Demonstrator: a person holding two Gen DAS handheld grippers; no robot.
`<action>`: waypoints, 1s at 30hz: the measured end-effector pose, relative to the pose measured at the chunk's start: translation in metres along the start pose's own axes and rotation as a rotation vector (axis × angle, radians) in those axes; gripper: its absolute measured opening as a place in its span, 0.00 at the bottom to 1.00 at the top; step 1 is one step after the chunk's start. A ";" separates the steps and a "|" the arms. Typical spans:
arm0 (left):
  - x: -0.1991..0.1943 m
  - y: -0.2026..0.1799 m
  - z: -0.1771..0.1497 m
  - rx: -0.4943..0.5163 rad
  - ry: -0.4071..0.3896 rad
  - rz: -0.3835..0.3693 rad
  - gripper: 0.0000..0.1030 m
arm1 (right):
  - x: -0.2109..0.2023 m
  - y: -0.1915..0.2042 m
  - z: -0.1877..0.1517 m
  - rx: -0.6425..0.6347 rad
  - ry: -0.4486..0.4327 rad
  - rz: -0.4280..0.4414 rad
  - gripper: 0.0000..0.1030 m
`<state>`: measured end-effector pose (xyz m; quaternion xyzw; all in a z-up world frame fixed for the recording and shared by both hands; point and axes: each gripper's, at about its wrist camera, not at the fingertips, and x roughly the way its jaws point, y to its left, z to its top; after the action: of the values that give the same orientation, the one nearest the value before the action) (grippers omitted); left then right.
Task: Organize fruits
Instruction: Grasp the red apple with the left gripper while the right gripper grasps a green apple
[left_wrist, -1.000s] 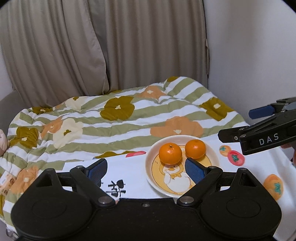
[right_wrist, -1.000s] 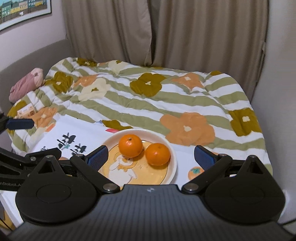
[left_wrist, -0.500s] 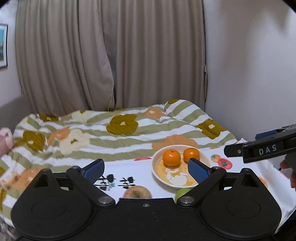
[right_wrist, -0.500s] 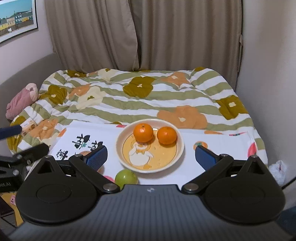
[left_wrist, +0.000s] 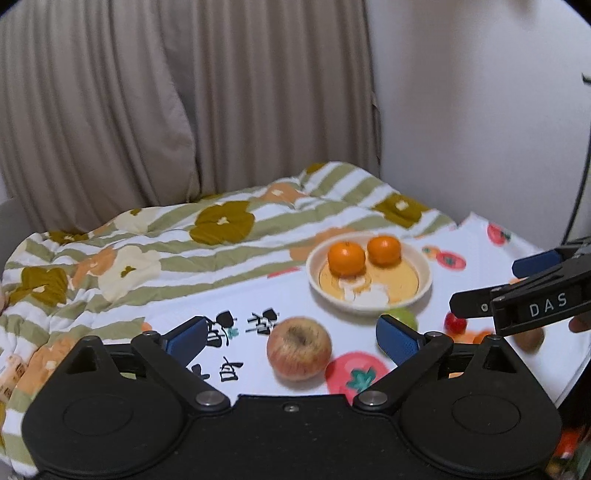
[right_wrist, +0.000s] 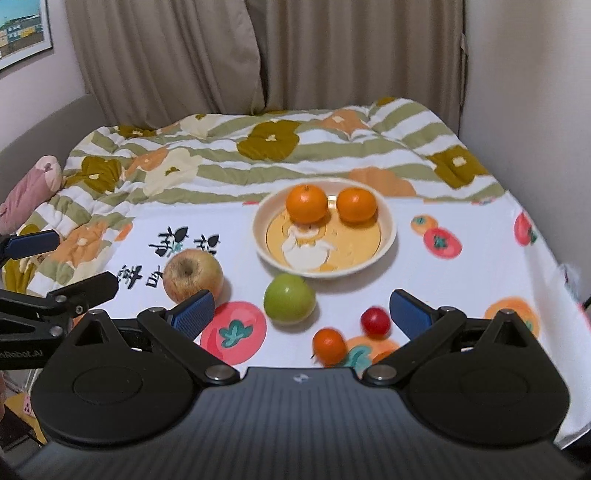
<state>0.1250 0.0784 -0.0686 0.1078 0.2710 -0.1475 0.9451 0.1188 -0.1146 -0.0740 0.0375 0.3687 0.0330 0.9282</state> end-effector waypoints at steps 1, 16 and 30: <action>0.006 0.001 -0.005 0.016 0.004 -0.010 0.97 | 0.006 0.003 -0.005 0.008 0.005 -0.004 1.00; 0.090 0.005 -0.040 0.162 0.066 -0.111 0.97 | 0.079 0.009 -0.036 0.061 0.043 -0.065 1.00; 0.138 0.006 -0.031 0.165 0.114 -0.167 0.92 | 0.116 0.010 -0.022 0.066 0.056 -0.053 1.00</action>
<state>0.2239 0.0621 -0.1688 0.1703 0.3191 -0.2413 0.9005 0.1880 -0.0935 -0.1679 0.0575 0.3961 -0.0028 0.9164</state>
